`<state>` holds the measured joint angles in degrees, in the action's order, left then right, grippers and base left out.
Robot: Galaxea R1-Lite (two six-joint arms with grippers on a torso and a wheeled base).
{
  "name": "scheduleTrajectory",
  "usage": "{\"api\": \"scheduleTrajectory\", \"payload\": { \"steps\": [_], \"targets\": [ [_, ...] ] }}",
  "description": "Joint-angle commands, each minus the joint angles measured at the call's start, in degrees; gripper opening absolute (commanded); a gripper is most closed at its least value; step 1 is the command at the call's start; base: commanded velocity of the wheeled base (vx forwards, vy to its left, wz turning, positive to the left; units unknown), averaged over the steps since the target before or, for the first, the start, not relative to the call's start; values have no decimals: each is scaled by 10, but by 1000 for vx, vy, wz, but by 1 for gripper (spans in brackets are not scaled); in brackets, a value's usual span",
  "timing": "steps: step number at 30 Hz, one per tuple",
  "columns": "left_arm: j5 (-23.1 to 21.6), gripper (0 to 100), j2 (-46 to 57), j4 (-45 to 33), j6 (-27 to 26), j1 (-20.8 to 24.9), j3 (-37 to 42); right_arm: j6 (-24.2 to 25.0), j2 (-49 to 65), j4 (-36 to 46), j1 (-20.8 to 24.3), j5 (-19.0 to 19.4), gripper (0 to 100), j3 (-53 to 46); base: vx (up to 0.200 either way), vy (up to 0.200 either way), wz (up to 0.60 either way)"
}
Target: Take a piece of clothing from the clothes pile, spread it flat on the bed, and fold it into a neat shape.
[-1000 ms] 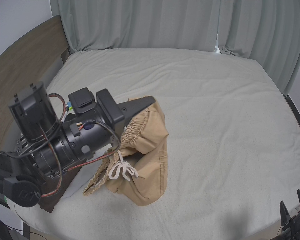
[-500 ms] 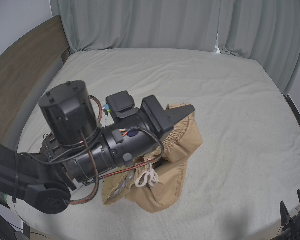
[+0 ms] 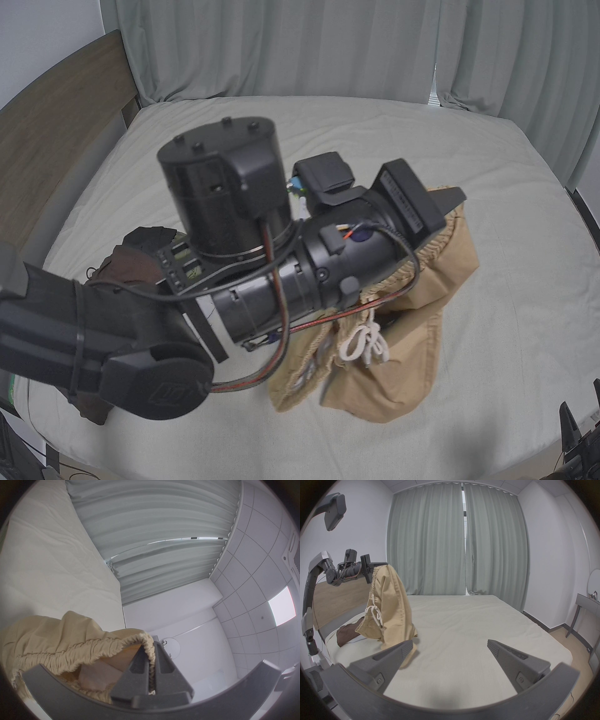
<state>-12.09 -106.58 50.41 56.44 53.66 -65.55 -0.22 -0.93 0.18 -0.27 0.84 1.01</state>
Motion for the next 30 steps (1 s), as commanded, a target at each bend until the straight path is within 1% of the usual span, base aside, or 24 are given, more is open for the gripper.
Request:
{"api": "scheduleTrajectory", "payload": {
  "steps": [1,3,7,9,10,11,12,15,22,24,25,26,27,28,30],
  "targets": [
    [3,0,-19,-22,24,29,-65,0,9,0,0,0,100,-10,0,0,0],
    [4,0,-15,-25,39,36,-84,0,9,0,0,0,100,-9,0,0,0],
    [6,0,-13,-44,45,36,-112,0,9,0,0,0,100,-9,0,0,0],
    [6,0,-2,-74,51,37,-142,0,9,0,0,0,100,-9,0,0,0],
    [6,0,6,-85,62,40,-157,0,9,0,0,0,100,-9,0,0,0],
    [6,0,7,-86,64,41,-158,0,9,0,0,0,100,-9,0,0,0],
    [8,0,15,-92,83,43,-169,0,9,0,0,0,100,-9,0,0,0],
    [22,0,20,-92,93,36,-157,0,9,0,0,0,100,-9,0,0,0],
    [17,0,72,-75,91,-31,-39,0,9,0,0,0,100,-9,0,0,0],
    [17,0,73,-75,90,-33,-35,0,9,0,0,0,100,-9,0,0,0],
    [15,0,74,-54,76,-60,46,0,9,0,-1,0,100,-9,0,0,0],
    [15,0,73,-44,70,-65,60,0,9,0,0,0,100,-9,0,0,0],
    [11,0,68,-12,56,-73,97,0,9,0,-1,0,100,-9,0,0,0],
    [8,0,65,8,51,-77,116,0,9,0,-1,0,100,-9,0,0,0],
    [-1,0,47,83,41,-90,165,0,9,0,-1,0,100,-9,0,0,0]
  ]
}}
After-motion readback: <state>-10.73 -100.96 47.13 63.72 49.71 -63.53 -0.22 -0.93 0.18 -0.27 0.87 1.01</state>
